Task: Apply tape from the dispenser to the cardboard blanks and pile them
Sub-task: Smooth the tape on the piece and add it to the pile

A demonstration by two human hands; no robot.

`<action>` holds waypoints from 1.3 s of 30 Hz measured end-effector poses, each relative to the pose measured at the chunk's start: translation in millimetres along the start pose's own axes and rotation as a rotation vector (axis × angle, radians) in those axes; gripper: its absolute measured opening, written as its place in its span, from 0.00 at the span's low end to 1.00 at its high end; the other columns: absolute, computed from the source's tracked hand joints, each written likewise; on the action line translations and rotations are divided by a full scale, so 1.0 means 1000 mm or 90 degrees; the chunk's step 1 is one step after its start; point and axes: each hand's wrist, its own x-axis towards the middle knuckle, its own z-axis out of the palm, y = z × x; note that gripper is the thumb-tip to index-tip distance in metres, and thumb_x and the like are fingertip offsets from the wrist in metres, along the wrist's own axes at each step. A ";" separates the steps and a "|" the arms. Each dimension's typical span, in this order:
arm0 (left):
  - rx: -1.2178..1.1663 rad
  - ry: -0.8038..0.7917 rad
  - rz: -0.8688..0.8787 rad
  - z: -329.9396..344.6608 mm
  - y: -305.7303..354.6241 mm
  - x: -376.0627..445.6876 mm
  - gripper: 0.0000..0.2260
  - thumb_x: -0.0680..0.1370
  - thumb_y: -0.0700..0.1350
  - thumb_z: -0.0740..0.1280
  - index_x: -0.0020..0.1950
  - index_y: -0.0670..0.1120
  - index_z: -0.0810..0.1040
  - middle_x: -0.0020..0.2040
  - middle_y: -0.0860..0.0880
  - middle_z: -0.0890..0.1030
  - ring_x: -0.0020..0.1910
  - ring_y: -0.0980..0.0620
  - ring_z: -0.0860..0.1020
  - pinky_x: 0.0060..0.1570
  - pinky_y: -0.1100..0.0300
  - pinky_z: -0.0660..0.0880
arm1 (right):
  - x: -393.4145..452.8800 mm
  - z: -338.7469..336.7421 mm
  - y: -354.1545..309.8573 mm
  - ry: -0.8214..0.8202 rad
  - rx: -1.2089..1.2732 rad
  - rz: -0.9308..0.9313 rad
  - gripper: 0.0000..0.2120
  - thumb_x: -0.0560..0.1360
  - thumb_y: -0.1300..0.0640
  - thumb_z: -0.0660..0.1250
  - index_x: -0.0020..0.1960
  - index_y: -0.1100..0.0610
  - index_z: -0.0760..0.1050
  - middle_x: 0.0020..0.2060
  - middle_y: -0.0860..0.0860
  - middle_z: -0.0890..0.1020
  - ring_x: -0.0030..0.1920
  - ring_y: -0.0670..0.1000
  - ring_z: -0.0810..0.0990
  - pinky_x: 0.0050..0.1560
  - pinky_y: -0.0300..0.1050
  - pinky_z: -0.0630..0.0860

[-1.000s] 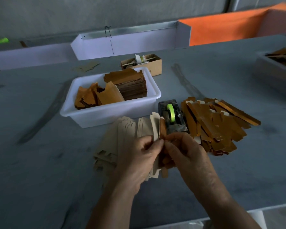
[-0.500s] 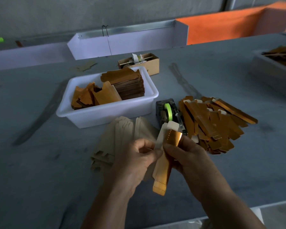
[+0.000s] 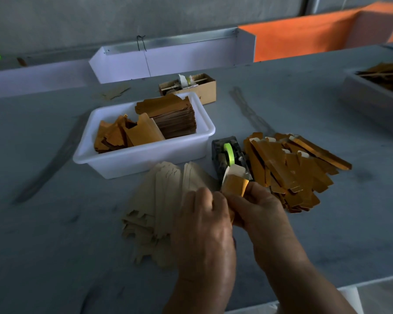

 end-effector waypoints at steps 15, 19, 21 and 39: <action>-0.660 -0.173 -0.426 0.005 -0.022 0.010 0.06 0.74 0.44 0.71 0.43 0.54 0.77 0.39 0.53 0.82 0.41 0.56 0.82 0.39 0.61 0.78 | 0.005 -0.002 -0.008 -0.035 0.041 0.023 0.07 0.75 0.58 0.65 0.39 0.59 0.75 0.34 0.59 0.76 0.37 0.58 0.77 0.47 0.50 0.79; -0.721 -0.282 -0.417 -0.003 -0.031 0.017 0.11 0.64 0.52 0.77 0.41 0.50 0.81 0.38 0.50 0.85 0.40 0.50 0.84 0.43 0.55 0.81 | 0.006 -0.001 -0.009 -0.020 0.080 0.066 0.08 0.76 0.54 0.64 0.40 0.57 0.73 0.32 0.55 0.72 0.34 0.51 0.74 0.40 0.45 0.74; -0.776 -0.323 -0.423 -0.004 -0.032 0.018 0.19 0.56 0.55 0.77 0.42 0.47 0.81 0.39 0.48 0.85 0.39 0.51 0.84 0.39 0.59 0.80 | 0.009 -0.001 -0.012 -0.004 0.075 0.076 0.11 0.77 0.51 0.64 0.42 0.58 0.73 0.31 0.55 0.71 0.34 0.55 0.73 0.40 0.47 0.74; -0.806 -0.108 -0.492 0.008 -0.029 0.033 0.07 0.75 0.39 0.69 0.37 0.47 0.77 0.26 0.54 0.79 0.22 0.62 0.75 0.20 0.70 0.69 | 0.040 -0.033 -0.017 0.049 -0.392 -0.131 0.05 0.75 0.52 0.66 0.41 0.47 0.78 0.30 0.46 0.79 0.30 0.43 0.75 0.31 0.34 0.67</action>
